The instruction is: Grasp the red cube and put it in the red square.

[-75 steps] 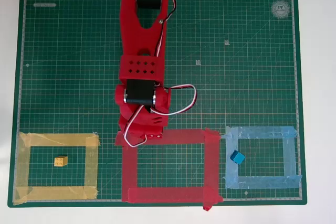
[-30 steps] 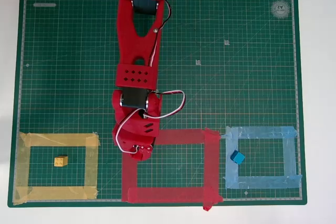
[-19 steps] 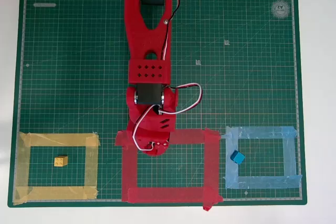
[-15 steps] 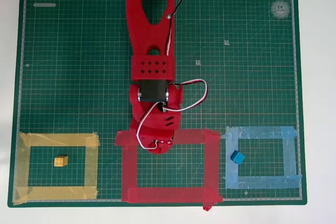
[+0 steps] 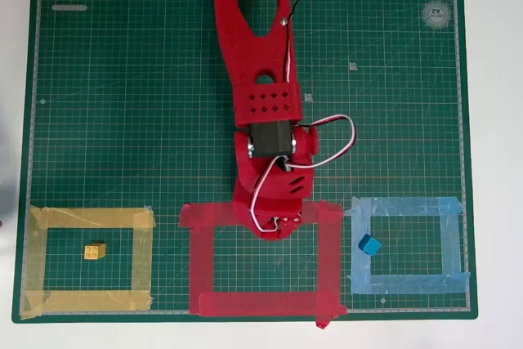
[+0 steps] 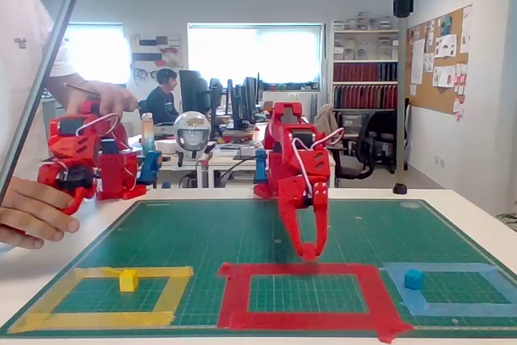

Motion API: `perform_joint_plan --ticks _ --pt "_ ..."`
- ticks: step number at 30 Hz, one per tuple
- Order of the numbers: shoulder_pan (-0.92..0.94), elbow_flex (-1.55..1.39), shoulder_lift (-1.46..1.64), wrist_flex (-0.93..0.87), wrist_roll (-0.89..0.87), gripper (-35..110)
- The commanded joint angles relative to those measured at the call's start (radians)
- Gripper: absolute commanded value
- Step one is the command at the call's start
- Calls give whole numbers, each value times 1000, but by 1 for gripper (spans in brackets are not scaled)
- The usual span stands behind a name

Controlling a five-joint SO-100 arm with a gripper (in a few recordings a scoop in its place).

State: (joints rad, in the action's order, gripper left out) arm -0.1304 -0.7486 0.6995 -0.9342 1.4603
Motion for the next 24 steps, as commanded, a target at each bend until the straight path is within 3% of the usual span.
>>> perform_joint_plan --ticks 1,19,24 --pt "-46 83 29 17 -15 -1" --pt "-43 256 -106 23 -72 -1" --pt "-25 259 -106 28 -173 -1"
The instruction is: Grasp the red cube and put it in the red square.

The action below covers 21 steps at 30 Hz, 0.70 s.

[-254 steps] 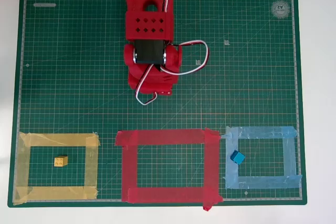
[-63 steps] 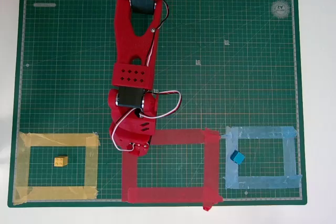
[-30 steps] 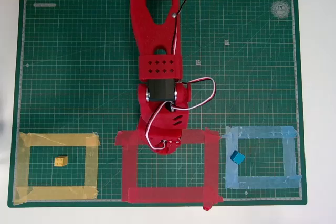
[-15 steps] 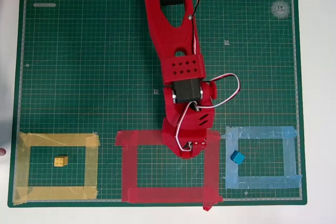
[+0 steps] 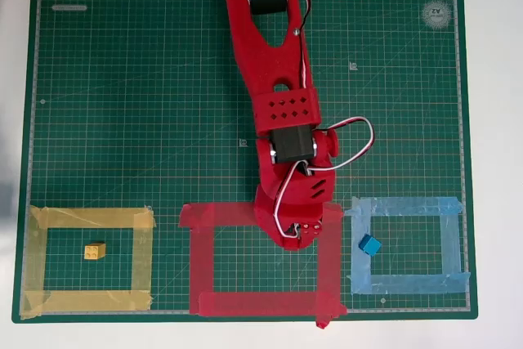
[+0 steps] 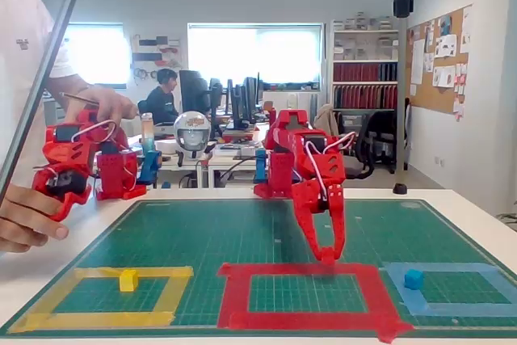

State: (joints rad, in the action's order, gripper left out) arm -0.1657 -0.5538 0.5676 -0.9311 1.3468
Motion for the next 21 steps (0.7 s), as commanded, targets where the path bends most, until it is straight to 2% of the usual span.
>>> perform_joint_plan --ticks 1,6,21 --pt "14 66 26 25 -87 -1" --pt "21 61 26 25 -196 -1" --pt "38 54 44 3 -813 -2"
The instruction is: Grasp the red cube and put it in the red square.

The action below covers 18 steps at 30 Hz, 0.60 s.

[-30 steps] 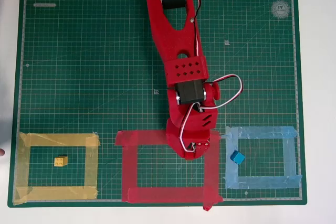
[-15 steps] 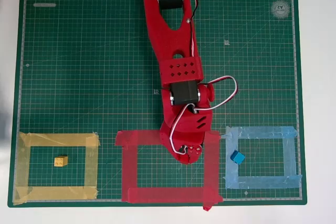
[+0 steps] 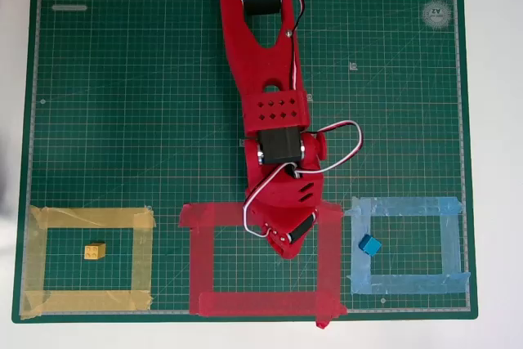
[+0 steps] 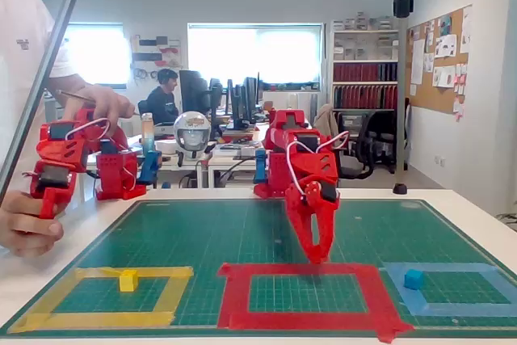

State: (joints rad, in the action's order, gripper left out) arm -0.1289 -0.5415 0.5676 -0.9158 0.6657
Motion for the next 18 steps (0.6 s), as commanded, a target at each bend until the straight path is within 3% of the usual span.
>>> perform_joint_plan --ticks 1,7,18 --pt "6 37 49 -17 -173 -2" --pt "32 37 58 -21 -413 -2" --pt "8 -43 115 -106 -413 -1"
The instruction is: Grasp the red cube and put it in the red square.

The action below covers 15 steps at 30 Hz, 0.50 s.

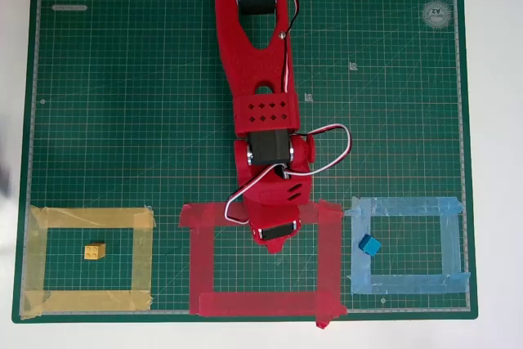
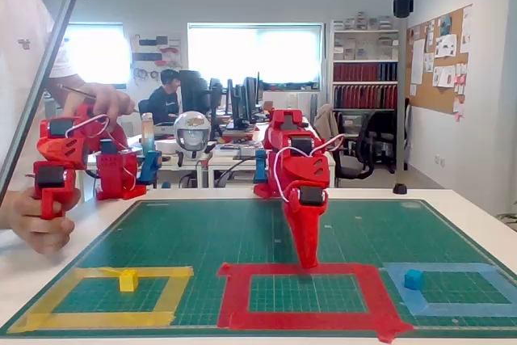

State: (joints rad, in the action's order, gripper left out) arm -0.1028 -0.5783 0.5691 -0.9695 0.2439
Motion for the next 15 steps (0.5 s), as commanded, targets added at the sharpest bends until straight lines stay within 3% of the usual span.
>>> perform_joint_plan --ticks 1,15 --pt "-18 -9 115 -60 9 -1" --pt "-20 20 138 -103 8 3"
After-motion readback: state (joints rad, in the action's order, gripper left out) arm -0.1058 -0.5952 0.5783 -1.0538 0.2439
